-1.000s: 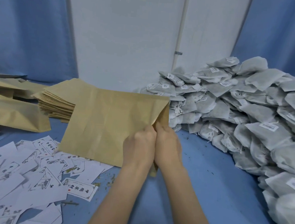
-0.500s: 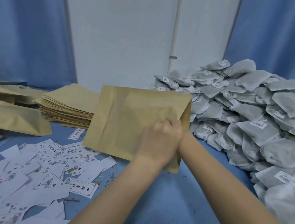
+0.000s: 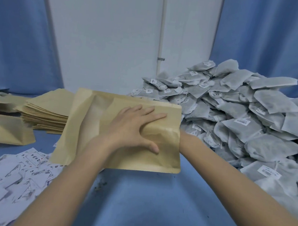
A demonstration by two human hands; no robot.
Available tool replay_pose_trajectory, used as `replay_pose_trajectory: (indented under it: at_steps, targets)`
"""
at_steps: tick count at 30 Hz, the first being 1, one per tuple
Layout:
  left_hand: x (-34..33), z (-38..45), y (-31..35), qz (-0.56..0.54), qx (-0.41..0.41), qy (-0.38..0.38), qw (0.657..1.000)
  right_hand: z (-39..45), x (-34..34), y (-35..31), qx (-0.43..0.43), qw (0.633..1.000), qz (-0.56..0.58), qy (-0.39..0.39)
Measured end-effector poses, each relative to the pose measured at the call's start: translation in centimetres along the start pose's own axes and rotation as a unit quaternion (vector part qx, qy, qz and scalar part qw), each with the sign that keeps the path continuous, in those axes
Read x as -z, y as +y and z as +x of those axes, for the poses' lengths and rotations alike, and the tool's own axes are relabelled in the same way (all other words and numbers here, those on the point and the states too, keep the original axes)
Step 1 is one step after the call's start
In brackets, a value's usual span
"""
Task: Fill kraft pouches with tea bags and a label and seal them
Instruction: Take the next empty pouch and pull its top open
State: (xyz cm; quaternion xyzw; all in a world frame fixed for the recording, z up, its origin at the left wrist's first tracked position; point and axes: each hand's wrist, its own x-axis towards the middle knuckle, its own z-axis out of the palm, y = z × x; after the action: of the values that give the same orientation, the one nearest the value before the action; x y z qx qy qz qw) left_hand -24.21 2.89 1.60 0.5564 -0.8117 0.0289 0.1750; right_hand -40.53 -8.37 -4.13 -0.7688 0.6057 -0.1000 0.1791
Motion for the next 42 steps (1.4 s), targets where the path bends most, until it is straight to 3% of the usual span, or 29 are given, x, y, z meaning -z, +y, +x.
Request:
replay_pose_trajectory:
  at_steps: [2, 6, 8, 10, 13, 15, 18, 20, 22, 26, 28, 32, 35, 38, 40, 42]
  targets:
    - [-1.0, 0.6, 0.5, -0.018, 0.008, 0.025, 0.999, -0.8, 1.0, 0.7, 0.070, 0.997, 0.007, -0.010]
    - [-3.2, 2.1, 1.8, -0.142, 0.044, 0.060, 0.987, -5.2, 3.9, 3.7, 0.228, 0.963, 0.025, 0.144]
    - [-4.4, 3.0, 2.3, -0.189, 0.057, 0.081, 0.977, -6.4, 4.6, 5.8, 0.231, 0.953, 0.040, 0.193]
    - [-5.4, 3.9, 2.7, -0.196, 0.066, 0.086, 0.975, -6.5, 5.5, 8.3, 0.168, 0.947, 0.008, 0.274]
    - [-6.6, 5.0, 3.1, -0.212, 0.063, 0.085, 0.972, -5.6, 6.4, 12.1, 0.058, 0.902, -0.113, 0.414]
    - [-7.1, 5.7, 3.3, -0.224, 0.063, 0.084, 0.969, -4.7, 6.7, 14.0, -0.033, 0.899, -0.155, 0.408]
    - [-7.6, 6.2, 3.3, -0.226, 0.063, 0.091, 0.968, -3.8, 6.7, 15.4, -0.143, 0.921, -0.125, 0.341]
    - [-7.7, 6.4, 3.1, -0.239, 0.069, 0.093, 0.964, -3.6, 6.5, 15.8, -0.122, 0.918, -0.072, 0.370]
    - [-7.8, 6.3, 2.9, -0.259, 0.078, 0.094, 0.958, -4.0, 6.2, 15.5, -0.069, 0.892, -0.021, 0.447]
    - [-7.9, 6.2, 2.6, -0.282, 0.083, 0.120, 0.948, -5.5, 5.1, 13.3, -0.035, 0.767, 0.235, 0.596]
    - [-7.9, 6.1, 2.6, -0.290, 0.086, 0.131, 0.944, -5.8, 5.1, 12.8, -0.063, 0.741, 0.374, 0.554]
    - [-8.0, 6.0, 2.7, -0.277, 0.092, 0.135, 0.947, -6.1, 6.0, 11.7, -0.031, 0.707, 0.619, 0.341]
    - [-8.0, 5.8, 2.9, -0.263, 0.079, 0.142, 0.951, -6.4, 5.8, 10.9, -0.006, 0.726, 0.645, 0.239]
    - [-8.0, 5.7, 3.5, -0.259, 0.044, 0.146, 0.954, -6.4, 5.1, 9.8, 0.008, 0.782, 0.606, 0.146]
    - [-8.0, 5.8, 4.1, -0.246, 0.017, 0.137, 0.959, -6.3, 4.4, 8.8, 0.010, 0.868, 0.478, 0.133]
    - [-8.1, 5.9, 4.6, -0.228, 0.002, 0.119, 0.966, -5.9, 3.8, 8.4, 0.025, 0.954, 0.253, 0.160]
